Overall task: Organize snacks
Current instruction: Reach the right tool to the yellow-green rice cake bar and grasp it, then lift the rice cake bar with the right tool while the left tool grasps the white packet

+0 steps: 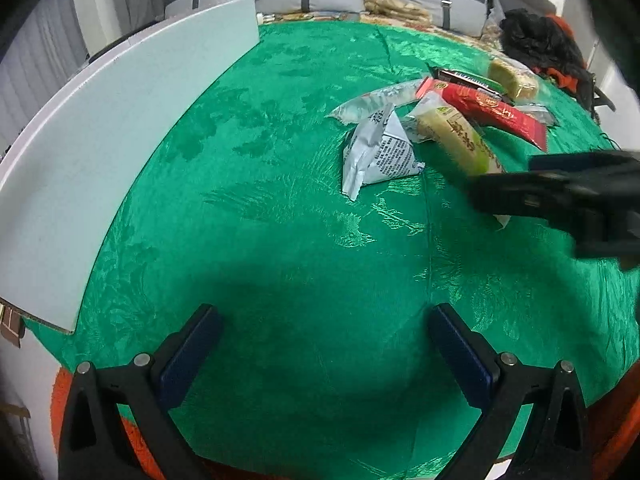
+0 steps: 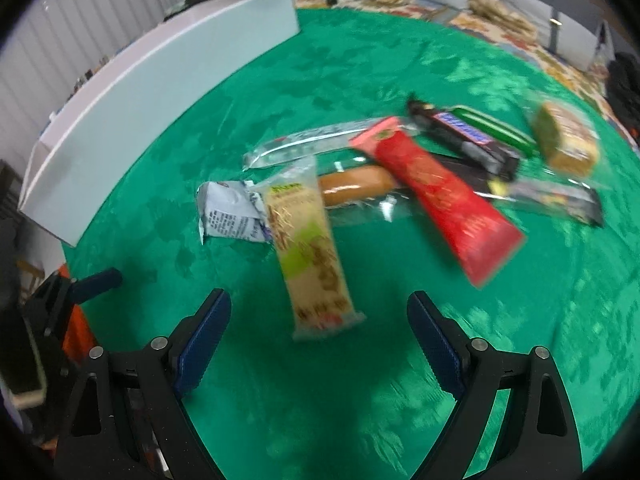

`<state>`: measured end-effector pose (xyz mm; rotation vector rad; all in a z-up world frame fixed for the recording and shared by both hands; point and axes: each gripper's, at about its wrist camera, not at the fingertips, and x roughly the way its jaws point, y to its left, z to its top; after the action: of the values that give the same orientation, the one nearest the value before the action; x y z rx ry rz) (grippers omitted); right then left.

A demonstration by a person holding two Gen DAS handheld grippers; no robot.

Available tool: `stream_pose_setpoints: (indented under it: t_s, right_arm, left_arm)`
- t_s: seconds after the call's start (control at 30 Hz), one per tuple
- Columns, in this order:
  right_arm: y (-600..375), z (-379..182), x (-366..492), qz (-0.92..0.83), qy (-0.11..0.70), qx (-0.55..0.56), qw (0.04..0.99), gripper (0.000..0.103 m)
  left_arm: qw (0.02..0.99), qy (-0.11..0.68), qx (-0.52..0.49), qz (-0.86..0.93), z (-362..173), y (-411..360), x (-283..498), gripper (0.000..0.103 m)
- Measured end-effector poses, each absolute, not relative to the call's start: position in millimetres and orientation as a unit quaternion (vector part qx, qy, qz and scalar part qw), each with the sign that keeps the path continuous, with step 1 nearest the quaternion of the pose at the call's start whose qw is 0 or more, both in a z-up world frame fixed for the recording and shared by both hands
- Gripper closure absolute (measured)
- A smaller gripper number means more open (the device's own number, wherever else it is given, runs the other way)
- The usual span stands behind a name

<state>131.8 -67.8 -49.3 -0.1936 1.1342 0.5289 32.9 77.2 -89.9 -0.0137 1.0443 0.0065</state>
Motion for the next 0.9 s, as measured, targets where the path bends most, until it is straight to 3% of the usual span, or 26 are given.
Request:
stream_pose_setpoints:
  t_s: [0.23,0.27,0.3,0.33,0.37,0.67,0.9]
  right_arm:
    - [-49,-62,145,0.242,0.540,-0.106,0.799,0.018]
    - [-49,-62,145,0.240,0.540,-0.107,0.799,0.033]
    - [-50,-64,146,0.237,0.541,-0.107,0.800,0.040]
    - [-51,-61,145,0.230,0.534,-0.110,0.806,0.064]
    - [-55,-60,145,0.230,0.535,-0.104,0.806,0.072]
    - [-138,-41,124,0.201,0.528,-0.001,0.825,0.072]
    - [-224,-32,109,0.086,0.481,0.003,0.872,0.072]
  left_arm:
    - [0.871,0.492,-0.006,0.001,-90,79,31,0.000]
    - [0.871,0.491,-0.005,0.001,-89,79,31,0.000]
    - [0.871,0.491,-0.005,0.001,-89,78,32,0.000]
    - [0.871,0.491,-0.005,0.001,-89,78,32,0.000]
    - [0.871,0.491,-0.005,0.001,-90,78,31,0.000]
    - [0.872,0.489,-0.005,0.000,-90,78,31,0.000]
    - [0.869,0.495,-0.008,0.001,-89,78,33,0.000]
